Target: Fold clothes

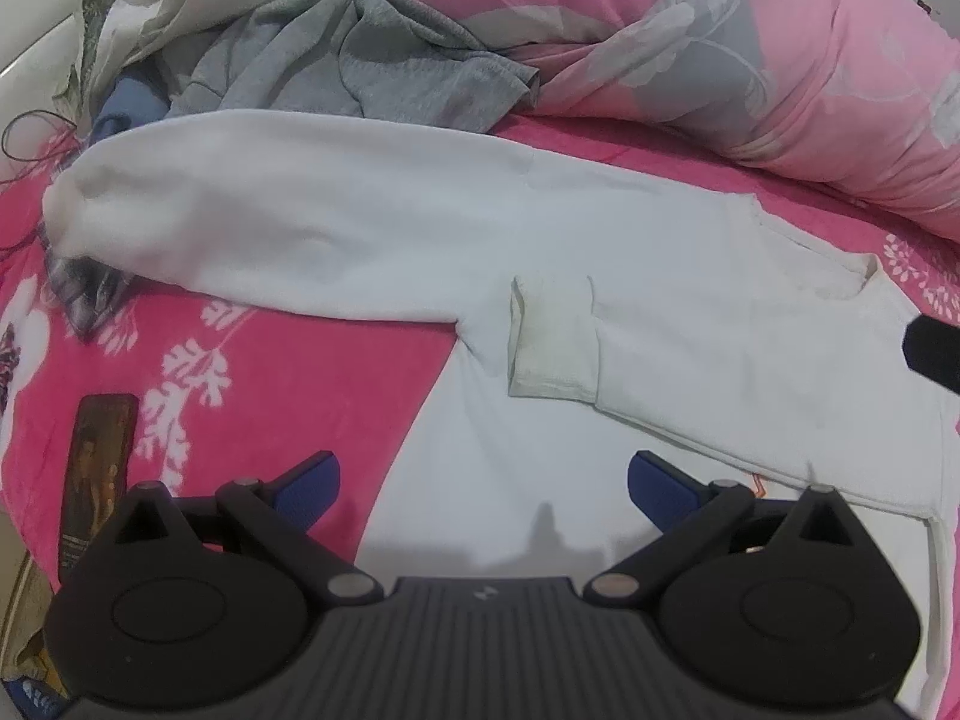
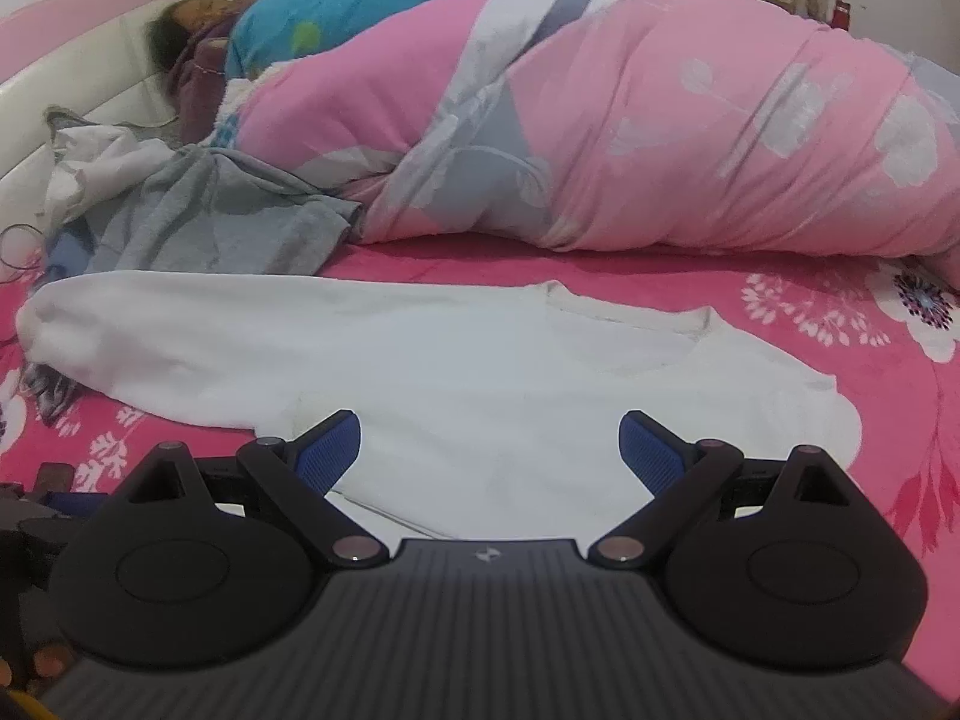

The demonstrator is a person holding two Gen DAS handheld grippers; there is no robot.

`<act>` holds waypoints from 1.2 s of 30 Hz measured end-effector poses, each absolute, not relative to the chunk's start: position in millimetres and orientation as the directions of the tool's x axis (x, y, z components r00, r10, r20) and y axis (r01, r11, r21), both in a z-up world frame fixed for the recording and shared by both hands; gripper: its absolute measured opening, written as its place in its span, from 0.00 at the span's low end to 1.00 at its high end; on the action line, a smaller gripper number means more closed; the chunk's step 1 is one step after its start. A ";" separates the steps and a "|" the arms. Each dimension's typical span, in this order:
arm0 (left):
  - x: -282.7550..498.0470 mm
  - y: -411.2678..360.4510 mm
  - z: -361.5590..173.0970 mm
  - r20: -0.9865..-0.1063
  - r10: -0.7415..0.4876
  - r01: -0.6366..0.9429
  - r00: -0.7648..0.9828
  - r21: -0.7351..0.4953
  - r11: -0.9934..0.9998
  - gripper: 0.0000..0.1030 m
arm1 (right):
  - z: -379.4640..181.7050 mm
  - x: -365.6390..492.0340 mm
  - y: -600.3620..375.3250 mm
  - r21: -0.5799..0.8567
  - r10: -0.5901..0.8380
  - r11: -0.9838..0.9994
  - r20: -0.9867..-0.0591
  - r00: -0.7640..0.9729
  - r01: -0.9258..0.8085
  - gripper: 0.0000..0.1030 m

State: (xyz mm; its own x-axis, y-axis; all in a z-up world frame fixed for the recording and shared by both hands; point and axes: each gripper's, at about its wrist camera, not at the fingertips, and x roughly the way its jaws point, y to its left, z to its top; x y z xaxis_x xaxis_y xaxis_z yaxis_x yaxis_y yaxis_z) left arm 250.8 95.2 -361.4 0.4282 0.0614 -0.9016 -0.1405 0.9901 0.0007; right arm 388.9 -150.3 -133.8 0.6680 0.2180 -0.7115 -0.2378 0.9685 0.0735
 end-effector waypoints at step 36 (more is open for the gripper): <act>293.5 186.0 -403.2 -0.950 -0.011 -0.071 0.313 -0.035 0.997 0.99 | -136.0 405.0 -54.0 0.011 0.093 0.992 -0.747 0.658 -0.128 0.91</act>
